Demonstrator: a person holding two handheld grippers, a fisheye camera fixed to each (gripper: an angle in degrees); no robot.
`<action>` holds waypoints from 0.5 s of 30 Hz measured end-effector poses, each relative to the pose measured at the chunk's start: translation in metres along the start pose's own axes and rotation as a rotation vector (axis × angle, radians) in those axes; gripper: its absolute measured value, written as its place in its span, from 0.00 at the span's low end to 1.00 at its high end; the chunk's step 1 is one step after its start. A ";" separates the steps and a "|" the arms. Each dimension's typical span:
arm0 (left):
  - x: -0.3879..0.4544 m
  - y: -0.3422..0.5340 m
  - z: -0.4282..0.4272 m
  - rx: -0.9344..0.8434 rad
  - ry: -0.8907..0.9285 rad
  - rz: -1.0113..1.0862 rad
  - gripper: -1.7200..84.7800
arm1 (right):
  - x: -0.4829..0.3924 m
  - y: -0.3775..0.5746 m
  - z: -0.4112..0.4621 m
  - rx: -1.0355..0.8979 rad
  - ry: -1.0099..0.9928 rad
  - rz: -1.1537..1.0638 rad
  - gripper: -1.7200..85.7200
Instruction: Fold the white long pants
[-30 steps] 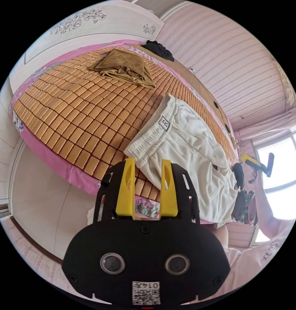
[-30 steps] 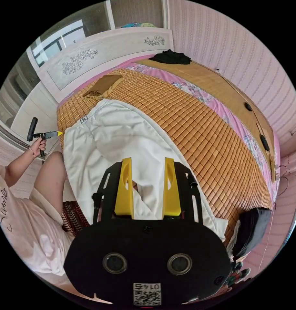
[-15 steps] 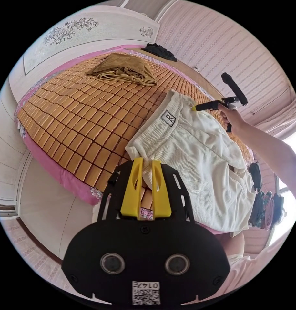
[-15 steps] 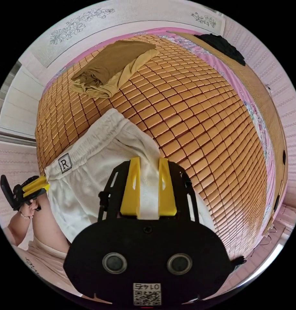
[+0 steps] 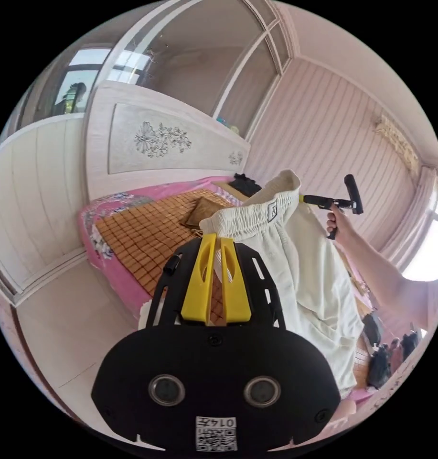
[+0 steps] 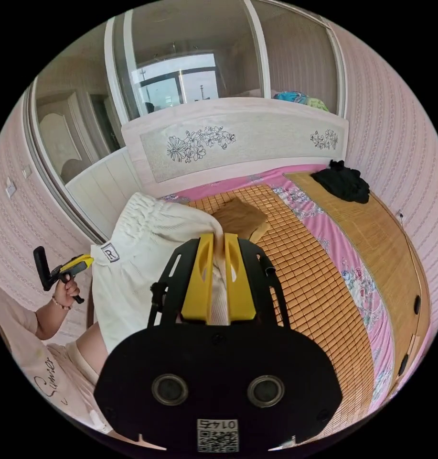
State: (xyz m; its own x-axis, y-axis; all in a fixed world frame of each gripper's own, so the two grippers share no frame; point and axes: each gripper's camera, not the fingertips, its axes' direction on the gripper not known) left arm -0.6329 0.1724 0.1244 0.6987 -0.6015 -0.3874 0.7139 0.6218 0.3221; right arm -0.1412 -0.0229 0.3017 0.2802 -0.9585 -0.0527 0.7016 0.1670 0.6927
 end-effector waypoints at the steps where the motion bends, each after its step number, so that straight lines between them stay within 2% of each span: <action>1: -0.006 -0.001 0.008 -0.035 -0.045 -0.010 0.02 | -0.001 -0.006 0.038 -0.101 -0.001 0.049 0.12; 3: -0.033 0.007 0.042 -0.178 -0.155 -0.033 0.03 | -0.001 0.011 0.082 -0.229 -0.052 0.135 0.17; 5: -0.043 0.018 0.058 -0.255 -0.153 -0.030 0.04 | -0.008 0.072 0.095 -0.227 -0.209 0.179 0.20; 7: -0.036 0.028 0.067 -0.307 -0.101 -0.003 0.04 | -0.013 0.138 0.078 -0.193 -0.254 0.163 0.19; 9: -0.003 0.041 0.078 -0.354 -0.004 0.105 0.05 | -0.009 0.216 0.051 -0.182 -0.162 0.202 0.17; 12: 0.064 0.061 0.103 -0.441 0.162 0.274 0.07 | 0.020 0.353 -0.009 -0.214 0.065 0.443 0.15; 14: 0.114 0.074 0.119 -0.486 0.248 0.395 0.08 | 0.050 0.461 -0.068 -0.216 0.245 0.733 0.15; 15: 0.149 0.084 0.130 -0.507 0.295 0.490 0.08 | 0.056 0.486 -0.084 -0.197 0.279 0.802 0.16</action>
State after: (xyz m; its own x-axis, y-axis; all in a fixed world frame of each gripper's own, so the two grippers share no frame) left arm -0.4627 0.0695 0.2053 0.8375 -0.0831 -0.5400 0.1672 0.9799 0.1085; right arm 0.2705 0.0244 0.5754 0.8705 -0.4472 0.2054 0.3171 0.8289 0.4608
